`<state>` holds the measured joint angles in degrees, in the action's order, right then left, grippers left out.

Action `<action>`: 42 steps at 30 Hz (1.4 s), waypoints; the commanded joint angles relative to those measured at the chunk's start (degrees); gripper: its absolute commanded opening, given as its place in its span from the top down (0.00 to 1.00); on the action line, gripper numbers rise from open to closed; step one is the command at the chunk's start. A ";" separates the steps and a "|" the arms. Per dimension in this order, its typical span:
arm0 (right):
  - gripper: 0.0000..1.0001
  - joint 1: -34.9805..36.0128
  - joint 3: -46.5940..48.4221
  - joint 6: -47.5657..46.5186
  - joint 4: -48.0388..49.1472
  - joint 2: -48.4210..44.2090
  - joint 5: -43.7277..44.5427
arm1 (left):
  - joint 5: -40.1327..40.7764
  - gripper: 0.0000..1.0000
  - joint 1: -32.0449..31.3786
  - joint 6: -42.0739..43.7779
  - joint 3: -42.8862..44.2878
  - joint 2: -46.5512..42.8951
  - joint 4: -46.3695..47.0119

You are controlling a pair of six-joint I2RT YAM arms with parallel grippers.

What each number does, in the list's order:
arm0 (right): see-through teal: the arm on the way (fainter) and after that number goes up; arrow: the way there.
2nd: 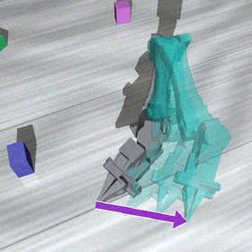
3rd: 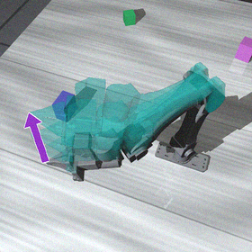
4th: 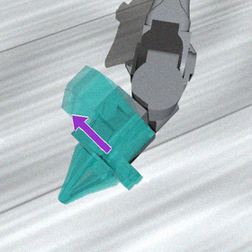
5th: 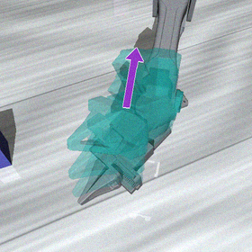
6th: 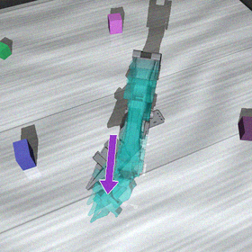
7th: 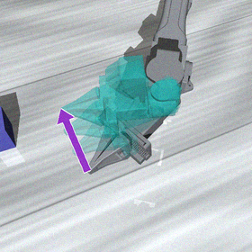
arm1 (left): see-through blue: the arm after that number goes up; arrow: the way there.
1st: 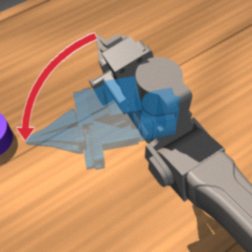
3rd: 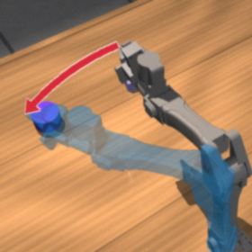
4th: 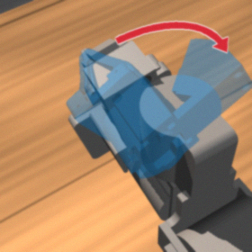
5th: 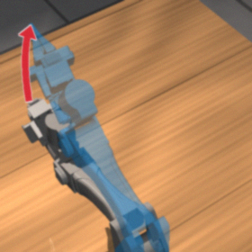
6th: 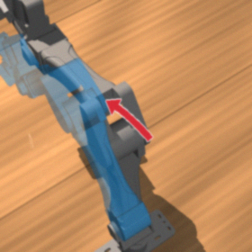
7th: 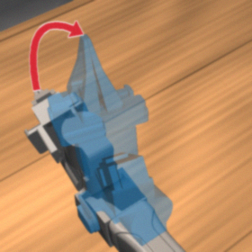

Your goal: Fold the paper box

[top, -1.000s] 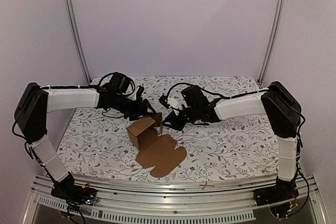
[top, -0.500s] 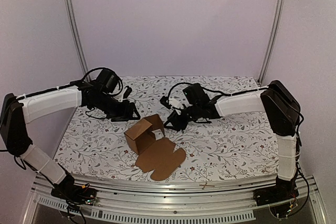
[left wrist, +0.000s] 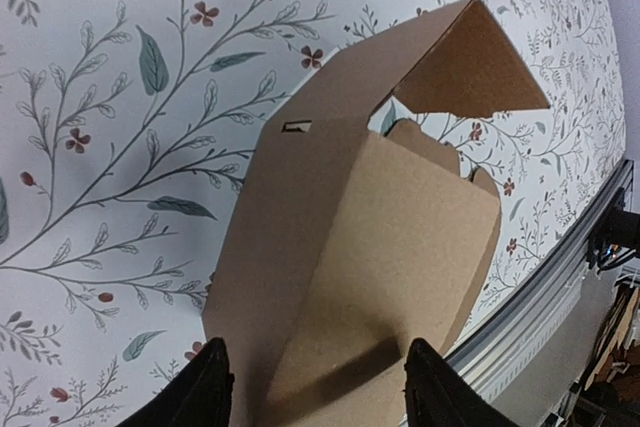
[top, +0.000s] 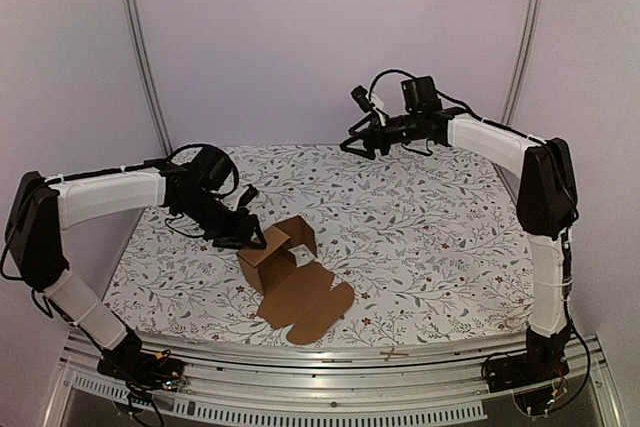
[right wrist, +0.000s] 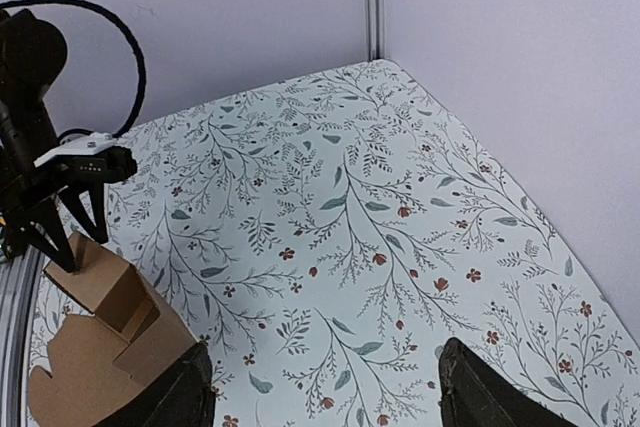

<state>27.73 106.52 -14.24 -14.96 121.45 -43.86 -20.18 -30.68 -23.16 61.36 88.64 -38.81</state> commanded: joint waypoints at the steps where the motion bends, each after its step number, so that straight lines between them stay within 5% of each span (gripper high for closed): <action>1: 0.27 2.51 8.27 -10.06 -18.75 11.07 3.09 | -3.68 0.42 0.53 1.02 -0.63 1.48 2.10; 13: 0.31 14.57 8.57 -28.18 -20.88 17.64 21.77 | -8.12 0.44 1.81 1.38 -3.53 2.54 7.62; 20: 0.30 15.96 -0.11 -36.68 -19.37 12.09 12.99 | -9.54 0.46 2.62 1.40 -4.10 3.92 9.46; 32: 0.35 17.10 -0.23 -35.01 -18.59 9.97 4.54 | -12.36 0.46 4.44 0.49 -6.25 3.82 13.72; 42: 0.25 10.60 -1.27 -47.30 -27.75 3.65 7.88 | -12.86 0.46 5.80 3.37 -6.41 3.41 12.97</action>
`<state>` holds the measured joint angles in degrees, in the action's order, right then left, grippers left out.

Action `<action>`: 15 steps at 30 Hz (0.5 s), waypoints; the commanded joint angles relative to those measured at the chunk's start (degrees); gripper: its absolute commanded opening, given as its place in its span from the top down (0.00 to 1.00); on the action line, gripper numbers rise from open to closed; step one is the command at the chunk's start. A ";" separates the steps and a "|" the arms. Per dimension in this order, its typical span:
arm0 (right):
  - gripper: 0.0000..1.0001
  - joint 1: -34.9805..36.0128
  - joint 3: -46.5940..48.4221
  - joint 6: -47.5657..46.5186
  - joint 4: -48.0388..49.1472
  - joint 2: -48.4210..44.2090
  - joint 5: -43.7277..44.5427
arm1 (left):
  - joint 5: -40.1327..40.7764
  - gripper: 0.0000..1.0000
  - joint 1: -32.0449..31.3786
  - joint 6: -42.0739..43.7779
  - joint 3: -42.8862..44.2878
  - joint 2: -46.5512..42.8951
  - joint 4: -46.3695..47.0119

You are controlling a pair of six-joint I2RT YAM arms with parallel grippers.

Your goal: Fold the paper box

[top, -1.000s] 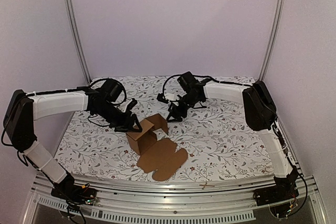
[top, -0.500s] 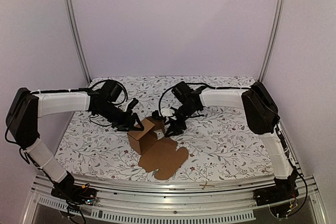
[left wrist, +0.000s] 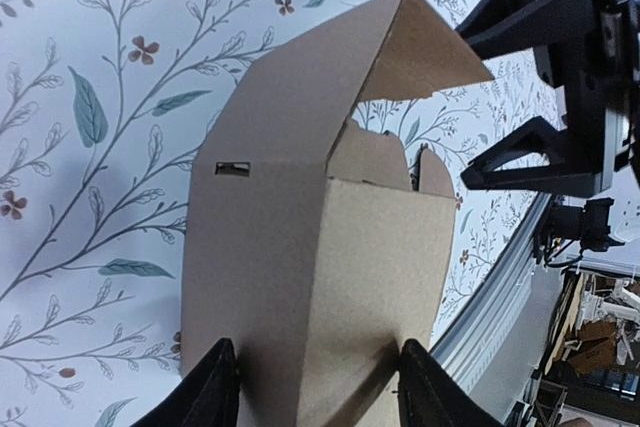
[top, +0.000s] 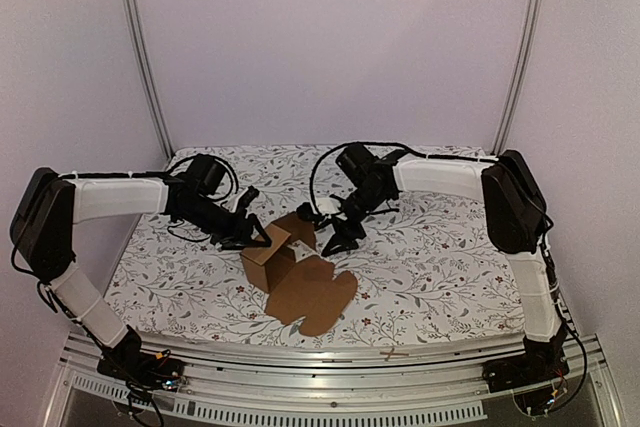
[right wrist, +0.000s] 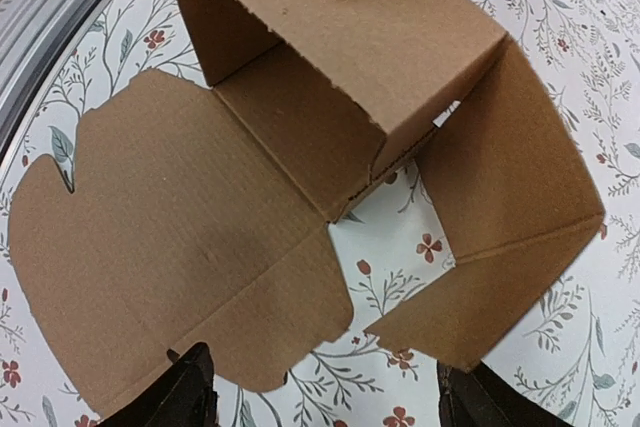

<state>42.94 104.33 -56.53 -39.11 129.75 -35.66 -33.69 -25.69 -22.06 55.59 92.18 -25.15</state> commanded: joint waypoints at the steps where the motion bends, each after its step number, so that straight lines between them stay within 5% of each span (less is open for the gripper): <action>1: 0.25 -5.80 1.79 -5.13 -3.73 -4.62 -0.18 | 0.38 0.46 0.75 2.79 -0.54 -0.16 -0.69; 8: 0.31 -8.86 12.56 0.03 -2.06 2.70 1.67 | -2.87 0.47 0.69 5.76 1.66 1.25 -0.76; 15: 0.35 -6.21 13.36 1.69 5.31 7.37 3.98 | -4.86 0.49 0.58 8.04 3.91 3.71 -2.27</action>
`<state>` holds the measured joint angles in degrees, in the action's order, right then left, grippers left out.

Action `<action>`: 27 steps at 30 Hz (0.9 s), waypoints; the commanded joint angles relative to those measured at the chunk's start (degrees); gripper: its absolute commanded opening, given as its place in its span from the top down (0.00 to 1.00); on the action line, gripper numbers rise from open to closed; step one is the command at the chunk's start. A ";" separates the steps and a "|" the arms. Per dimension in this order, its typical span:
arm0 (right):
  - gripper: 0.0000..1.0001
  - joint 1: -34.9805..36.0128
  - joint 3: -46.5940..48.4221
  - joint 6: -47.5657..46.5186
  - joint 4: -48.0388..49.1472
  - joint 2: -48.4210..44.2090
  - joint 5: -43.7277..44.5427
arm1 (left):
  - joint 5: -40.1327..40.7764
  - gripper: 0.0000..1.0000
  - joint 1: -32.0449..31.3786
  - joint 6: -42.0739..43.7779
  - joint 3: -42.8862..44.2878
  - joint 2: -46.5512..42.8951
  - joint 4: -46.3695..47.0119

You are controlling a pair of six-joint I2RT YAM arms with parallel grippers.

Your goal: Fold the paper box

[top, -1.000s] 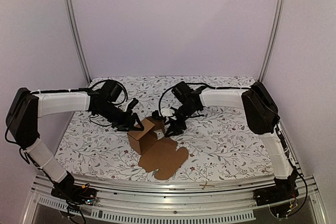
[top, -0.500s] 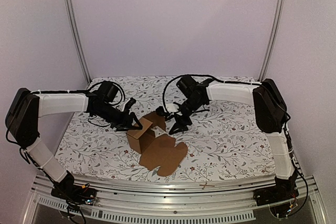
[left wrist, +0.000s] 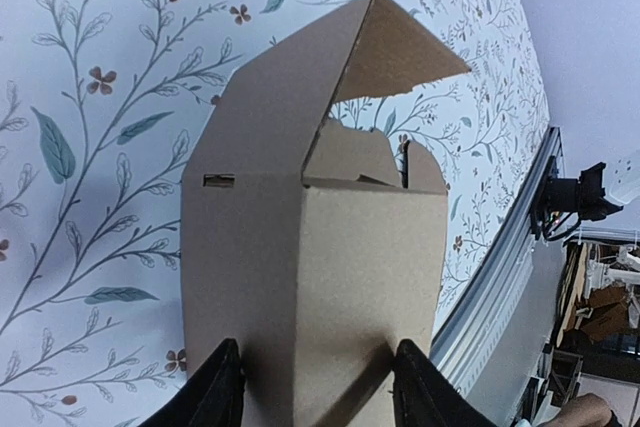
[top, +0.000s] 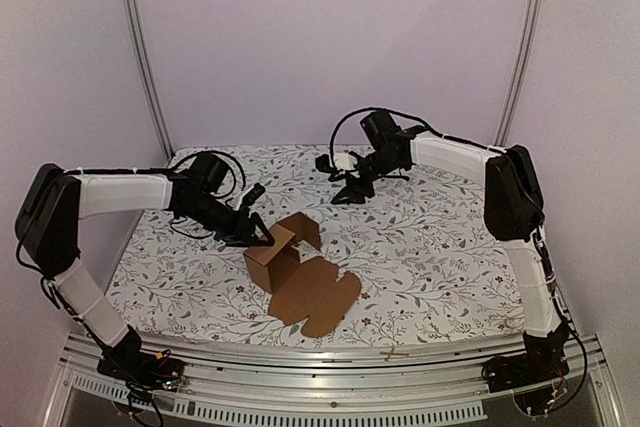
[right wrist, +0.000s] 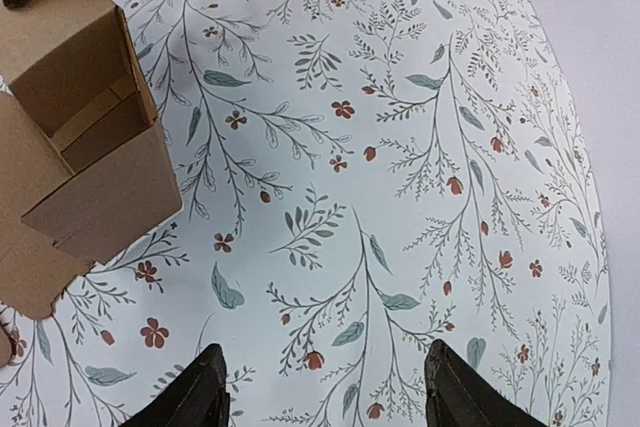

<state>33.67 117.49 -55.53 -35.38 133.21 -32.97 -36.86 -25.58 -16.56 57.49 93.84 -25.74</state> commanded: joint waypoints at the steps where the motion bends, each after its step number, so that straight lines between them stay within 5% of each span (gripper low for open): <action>1: 0.34 3.55 0.24 0.31 1.44 4.10 1.13 | -1.98 0.50 0.52 2.65 2.16 2.31 -1.76; 17: 0.39 11.94 -4.13 -9.80 -8.13 1.19 -3.35 | -3.02 0.52 0.68 2.63 1.98 4.83 0.07; 27: 0.51 12.21 -5.04 -2.97 -7.25 0.40 -6.80 | -6.26 0.51 1.83 0.07 0.25 4.59 4.36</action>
<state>45.36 113.27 -62.08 -41.67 136.59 -36.64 -42.11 -24.97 -15.51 58.72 97.45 -23.64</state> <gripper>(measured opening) 0.518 0.490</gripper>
